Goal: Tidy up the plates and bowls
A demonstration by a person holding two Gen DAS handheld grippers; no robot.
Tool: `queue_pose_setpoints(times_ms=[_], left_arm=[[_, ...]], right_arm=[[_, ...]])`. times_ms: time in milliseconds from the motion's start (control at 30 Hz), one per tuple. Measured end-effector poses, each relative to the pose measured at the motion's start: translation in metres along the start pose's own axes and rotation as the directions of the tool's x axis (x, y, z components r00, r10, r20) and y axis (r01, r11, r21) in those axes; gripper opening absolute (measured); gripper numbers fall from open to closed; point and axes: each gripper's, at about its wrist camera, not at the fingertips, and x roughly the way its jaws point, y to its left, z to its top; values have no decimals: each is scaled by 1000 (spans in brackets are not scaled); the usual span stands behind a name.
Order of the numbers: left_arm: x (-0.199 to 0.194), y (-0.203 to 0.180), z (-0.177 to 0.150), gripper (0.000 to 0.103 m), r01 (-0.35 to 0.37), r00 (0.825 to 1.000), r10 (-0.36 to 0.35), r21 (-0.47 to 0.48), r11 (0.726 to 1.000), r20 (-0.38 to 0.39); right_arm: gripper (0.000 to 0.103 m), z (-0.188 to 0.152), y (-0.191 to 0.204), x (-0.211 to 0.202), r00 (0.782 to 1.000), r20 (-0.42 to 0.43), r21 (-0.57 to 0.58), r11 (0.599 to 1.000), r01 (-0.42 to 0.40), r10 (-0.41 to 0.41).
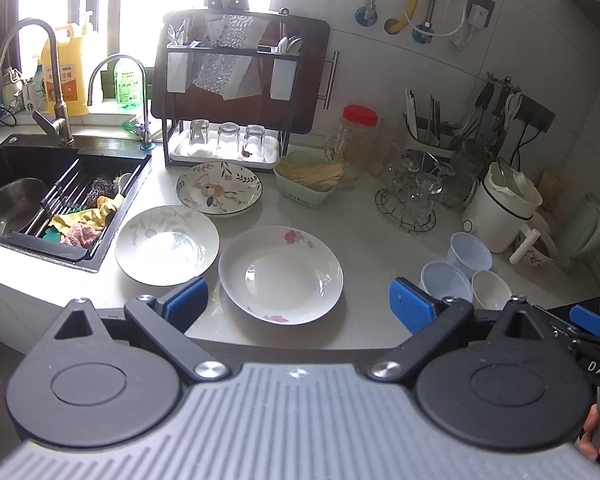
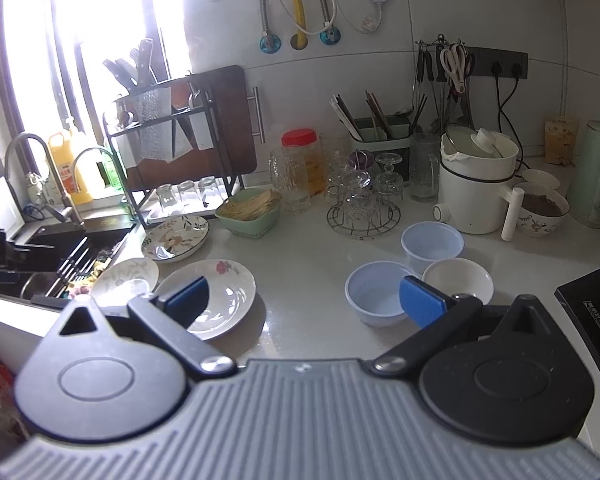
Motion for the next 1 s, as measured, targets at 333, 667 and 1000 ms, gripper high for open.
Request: queue_pose_setpoints(times_ms=[333,667,1000], left_arm=[[0,-9,-16,99,-31,999,31,0,1000,-30],[3,-18,-36,99,-26,998,22,-61,998,-54],[-10,-25,-63,99,-88,995,80,-147,985,-59]], right_arm=[[103,-6,-7,-2,1000,-5,11,1000,-12,12],[103,-17,-19,-4,999,4,17,999,-37,37],[103,-20,-28,-6,986,-13,-36,985,-166,166]])
